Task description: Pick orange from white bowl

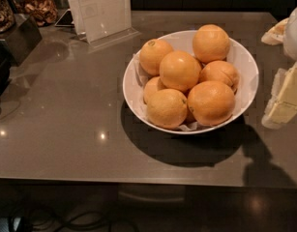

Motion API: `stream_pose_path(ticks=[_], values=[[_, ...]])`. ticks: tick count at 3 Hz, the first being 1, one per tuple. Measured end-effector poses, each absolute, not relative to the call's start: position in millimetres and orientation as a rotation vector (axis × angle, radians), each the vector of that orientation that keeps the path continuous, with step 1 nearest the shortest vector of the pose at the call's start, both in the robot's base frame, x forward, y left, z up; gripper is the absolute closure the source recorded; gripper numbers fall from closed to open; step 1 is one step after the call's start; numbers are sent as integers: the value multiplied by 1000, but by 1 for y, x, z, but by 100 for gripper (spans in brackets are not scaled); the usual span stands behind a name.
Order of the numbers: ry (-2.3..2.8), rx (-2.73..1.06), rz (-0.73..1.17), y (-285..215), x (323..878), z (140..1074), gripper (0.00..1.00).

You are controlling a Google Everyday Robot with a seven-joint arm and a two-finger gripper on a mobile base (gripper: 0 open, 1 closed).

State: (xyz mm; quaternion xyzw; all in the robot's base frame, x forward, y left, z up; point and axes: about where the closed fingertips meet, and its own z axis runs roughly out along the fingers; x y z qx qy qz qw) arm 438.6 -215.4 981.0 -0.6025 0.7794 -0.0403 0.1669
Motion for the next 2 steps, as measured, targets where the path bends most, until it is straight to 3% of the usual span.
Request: stream_pose_path(ticks=[2], values=[[2198,-1706,-94,-210,446,985,0]])
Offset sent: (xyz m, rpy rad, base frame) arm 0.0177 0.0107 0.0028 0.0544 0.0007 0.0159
